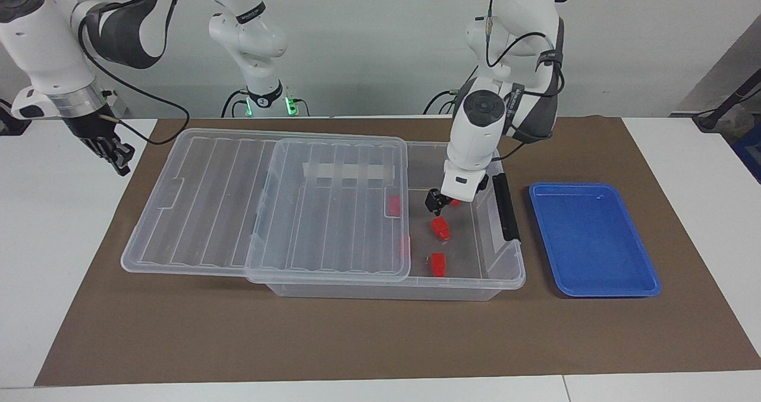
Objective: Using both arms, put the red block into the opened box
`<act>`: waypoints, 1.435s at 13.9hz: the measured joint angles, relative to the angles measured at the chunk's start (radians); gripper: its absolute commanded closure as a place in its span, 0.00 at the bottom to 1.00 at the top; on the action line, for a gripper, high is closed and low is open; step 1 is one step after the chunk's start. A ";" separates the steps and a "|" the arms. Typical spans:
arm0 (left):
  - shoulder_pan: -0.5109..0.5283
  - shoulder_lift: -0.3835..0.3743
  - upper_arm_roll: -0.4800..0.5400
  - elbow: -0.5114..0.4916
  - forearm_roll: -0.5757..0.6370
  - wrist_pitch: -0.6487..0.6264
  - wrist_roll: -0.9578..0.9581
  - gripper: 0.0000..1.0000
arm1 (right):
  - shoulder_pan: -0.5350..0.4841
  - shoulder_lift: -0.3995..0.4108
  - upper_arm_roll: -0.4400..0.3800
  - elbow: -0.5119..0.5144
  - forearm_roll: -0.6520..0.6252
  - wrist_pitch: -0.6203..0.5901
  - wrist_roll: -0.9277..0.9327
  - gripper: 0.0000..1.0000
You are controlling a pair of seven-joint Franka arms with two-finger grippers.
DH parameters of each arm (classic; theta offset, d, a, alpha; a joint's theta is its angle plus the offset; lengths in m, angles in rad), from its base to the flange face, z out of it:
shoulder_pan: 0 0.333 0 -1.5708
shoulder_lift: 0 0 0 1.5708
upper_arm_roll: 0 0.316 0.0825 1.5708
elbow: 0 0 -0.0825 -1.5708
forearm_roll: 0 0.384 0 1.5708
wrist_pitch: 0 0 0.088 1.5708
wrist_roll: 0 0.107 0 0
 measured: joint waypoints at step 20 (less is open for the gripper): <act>0.486 -0.324 0.015 0.074 -0.008 -0.439 0.954 0.00 | 0.013 0.000 0.012 -0.091 0.000 0.068 -0.070 1.00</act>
